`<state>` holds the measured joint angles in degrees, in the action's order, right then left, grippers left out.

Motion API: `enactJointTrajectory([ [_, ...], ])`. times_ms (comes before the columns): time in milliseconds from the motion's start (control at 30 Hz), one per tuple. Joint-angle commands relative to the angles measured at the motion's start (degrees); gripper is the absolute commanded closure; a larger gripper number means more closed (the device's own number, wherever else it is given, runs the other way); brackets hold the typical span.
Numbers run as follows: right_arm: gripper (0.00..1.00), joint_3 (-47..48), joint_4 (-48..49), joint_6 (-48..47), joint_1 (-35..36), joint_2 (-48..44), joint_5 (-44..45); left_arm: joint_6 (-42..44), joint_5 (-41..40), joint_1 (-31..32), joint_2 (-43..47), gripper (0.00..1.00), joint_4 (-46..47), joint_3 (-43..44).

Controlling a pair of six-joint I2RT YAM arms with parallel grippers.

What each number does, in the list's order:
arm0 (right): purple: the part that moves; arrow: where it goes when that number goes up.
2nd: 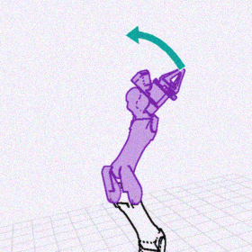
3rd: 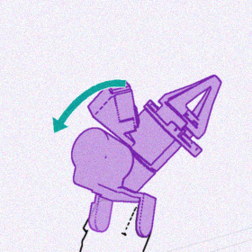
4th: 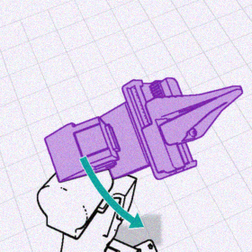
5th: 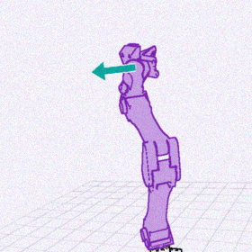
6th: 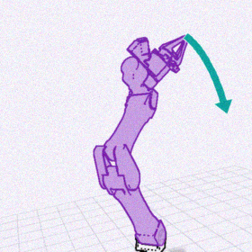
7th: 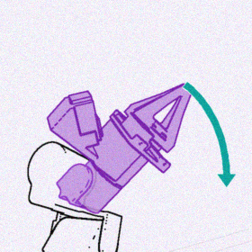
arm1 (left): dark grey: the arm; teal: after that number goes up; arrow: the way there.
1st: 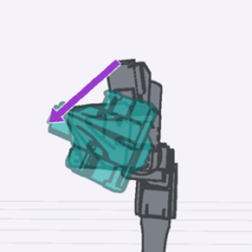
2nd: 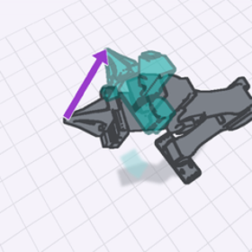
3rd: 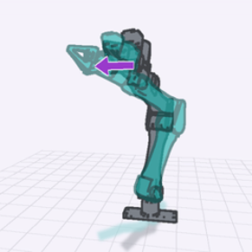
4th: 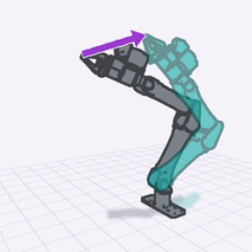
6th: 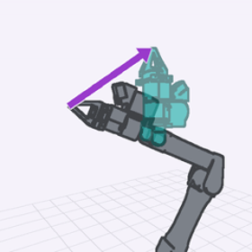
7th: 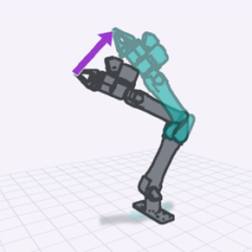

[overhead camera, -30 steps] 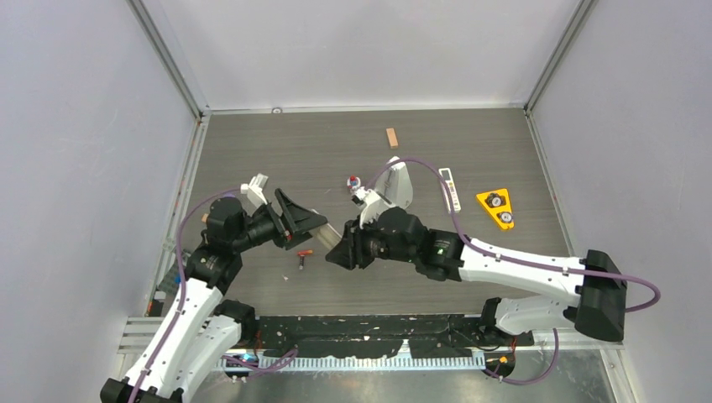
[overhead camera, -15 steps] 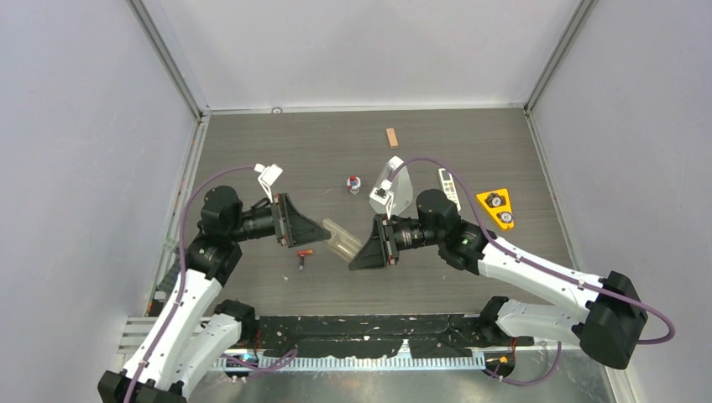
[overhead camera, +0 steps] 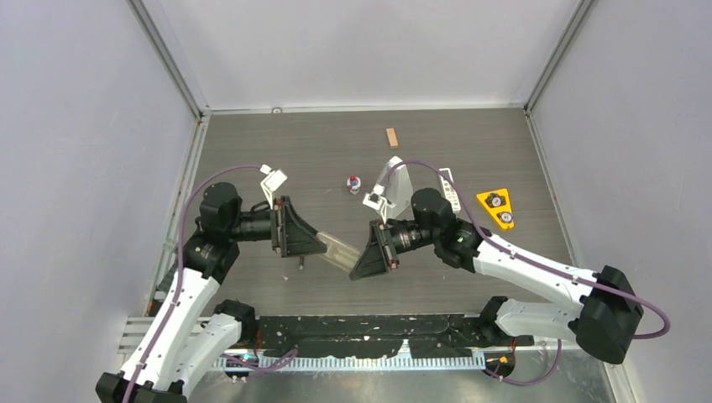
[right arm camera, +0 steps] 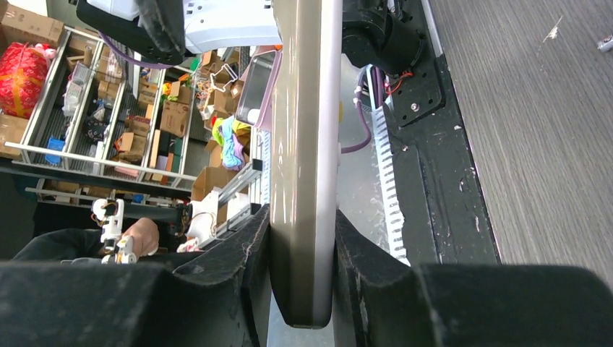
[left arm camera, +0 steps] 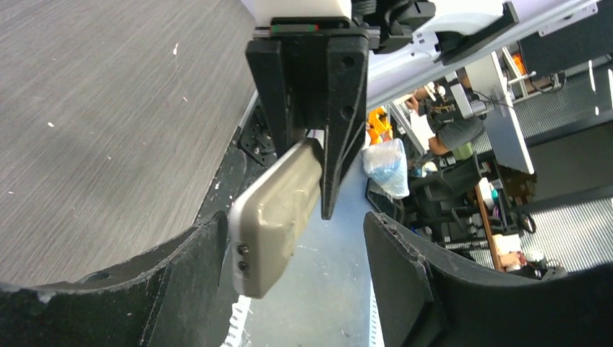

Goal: Load the batteries into the remote control

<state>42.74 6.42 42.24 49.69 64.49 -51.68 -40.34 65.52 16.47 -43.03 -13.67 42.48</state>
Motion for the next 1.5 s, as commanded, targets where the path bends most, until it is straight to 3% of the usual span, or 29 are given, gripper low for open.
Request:
enactJointTrajectory([
  [0, 0.95, 2.56, 3.70, 0.24, -0.21, 0.67, -2.44, 1.71, 4.65, 0.01, 0.46, 0.30, 0.08, -0.93],
  [267, 0.95, 3.19, 5.77, 0.62, -0.27, 3.49, -4.11, 5.93, 4.28, 0.38, 0.19, 0.30, -4.91, -0.57],
  [433, 0.95, 3.61, 6.05, 0.45, -0.22, 4.68, -4.23, 7.34, 3.81, 0.88, -0.91, 0.48, -7.41, -0.06],
  [633, 0.95, 4.40, 5.06, -0.35, -0.30, 5.72, -4.13, 8.66, 3.43, 1.82, -1.74, 0.55, -8.57, 0.48],
  [700, 0.95, 4.78, 4.38, -0.80, -0.33, 6.14, -4.09, 9.10, 3.30, 2.14, -2.25, 0.66, -8.98, 0.63],
  [800, 0.94, 5.40, 1.86, -2.19, -0.34, 6.47, -3.36, 9.75, 1.89, 2.16, -3.35, 0.95, -10.34, 1.09],
  [833, 0.92, 5.45, 1.24, -2.85, -0.36, 6.36, -2.96, 10.35, 1.35, 2.16, -3.75, 1.00, -11.37, 1.38],
  [867, 0.88, 5.34, -0.15, -3.08, -0.46, 5.96, -1.77, 10.85, 0.25, 2.16, -4.15, 1.00, -12.52, 1.72],
  [900, 0.74, 5.25, -0.87, -3.64, -0.71, 5.54, -0.97, 11.14, -0.76, 2.16, -4.56, 1.00, -13.50, 1.88],
  [933, 0.63, 5.05, -3.03, -4.13, -1.02, 4.41, 1.71, 10.67, -1.51, 2.16, -4.89, 1.00, -13.53, 1.72],
  [967, 0.43, 4.97, -6.21, -5.18, -1.18, 3.62, 3.76, 9.67, -2.55, 2.16, -5.17, 1.00, -13.21, 1.29],
  [1033, 0.26, 4.41, -9.85, -5.72, -1.44, 0.53, 10.90, 6.30, -4.44, 2.16, -5.21, 1.00, -10.18, -0.64],
  [1100, 0.18, 2.79, -11.84, -4.15, -1.52, -3.67, 19.63, 0.72, -7.40, 2.16, -4.63, 1.00, -4.23, -4.18],
  [1300, 0.15, -4.72, -16.79, 4.45, -1.50, -20.44, 48.30, -16.47, -16.20, 3.31, -2.36, 1.00, 20.03, -17.09],
  [1467, 0.22, -5.47, -22.36, 8.16, -1.43, -24.01, 58.64, -21.37, -27.07, 8.20, -6.13, 1.00, 28.20, -22.42],
])
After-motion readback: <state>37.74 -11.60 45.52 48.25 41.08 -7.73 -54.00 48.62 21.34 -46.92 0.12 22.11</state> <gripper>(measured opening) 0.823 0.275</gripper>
